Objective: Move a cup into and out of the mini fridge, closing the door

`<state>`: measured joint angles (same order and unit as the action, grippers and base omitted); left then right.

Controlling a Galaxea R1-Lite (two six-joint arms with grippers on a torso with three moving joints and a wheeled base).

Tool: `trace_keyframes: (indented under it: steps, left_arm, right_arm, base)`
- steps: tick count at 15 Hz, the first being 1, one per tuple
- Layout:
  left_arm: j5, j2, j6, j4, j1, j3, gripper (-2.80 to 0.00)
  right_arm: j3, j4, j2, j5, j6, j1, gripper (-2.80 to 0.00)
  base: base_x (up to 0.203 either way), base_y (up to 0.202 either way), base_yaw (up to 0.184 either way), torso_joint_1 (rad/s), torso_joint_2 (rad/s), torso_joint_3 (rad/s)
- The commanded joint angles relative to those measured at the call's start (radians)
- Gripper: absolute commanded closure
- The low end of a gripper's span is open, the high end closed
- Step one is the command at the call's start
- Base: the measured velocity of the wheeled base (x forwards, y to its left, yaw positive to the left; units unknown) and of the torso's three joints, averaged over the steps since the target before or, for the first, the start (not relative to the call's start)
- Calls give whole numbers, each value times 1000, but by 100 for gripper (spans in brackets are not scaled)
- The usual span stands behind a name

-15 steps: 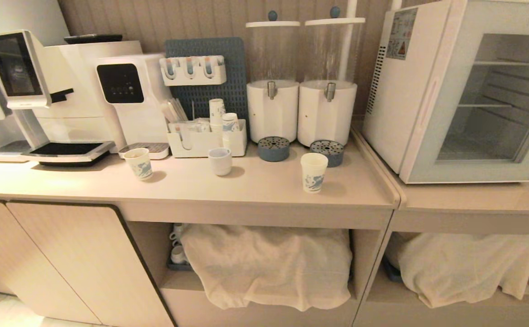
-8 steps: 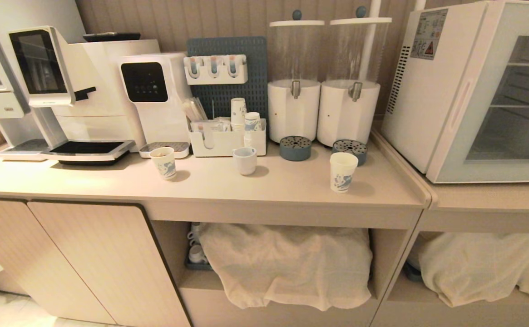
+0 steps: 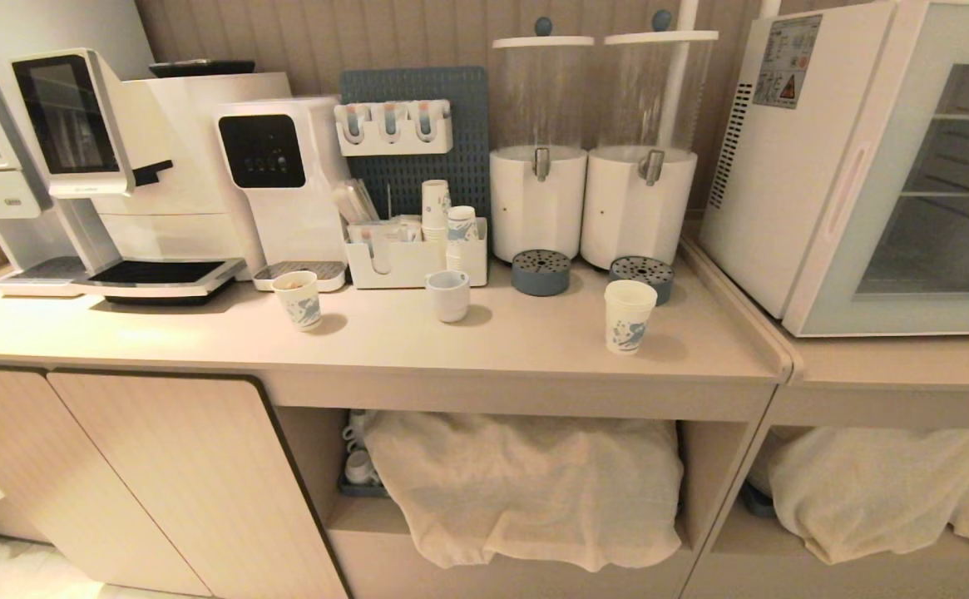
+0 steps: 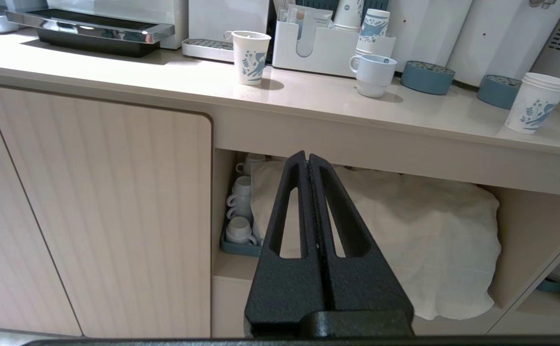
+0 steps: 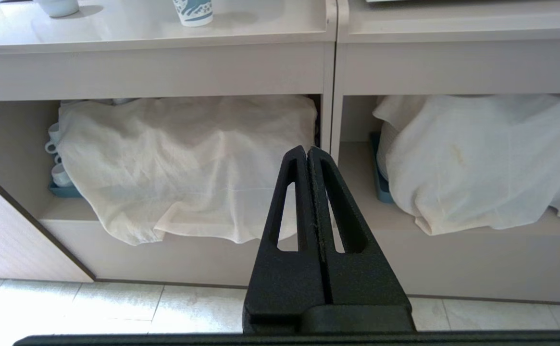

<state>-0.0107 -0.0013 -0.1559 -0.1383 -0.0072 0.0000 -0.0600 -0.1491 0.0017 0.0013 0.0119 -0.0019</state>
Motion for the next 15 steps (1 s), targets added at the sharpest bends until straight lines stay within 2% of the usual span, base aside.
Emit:
trace_keyframes:
  steps: [1,15]
  left_arm:
    - [0,-3,-2,-1,0,40,0]
    - [0,-3,-1,-1,0,40,0]
  right_arm:
    - [0,-1,1,0,2,2,0]
    - [22,68,-2,-6,16,0,0]
  base:
    - [0,0,0,0,0,0]
    - [0,0,0,0,0,0]
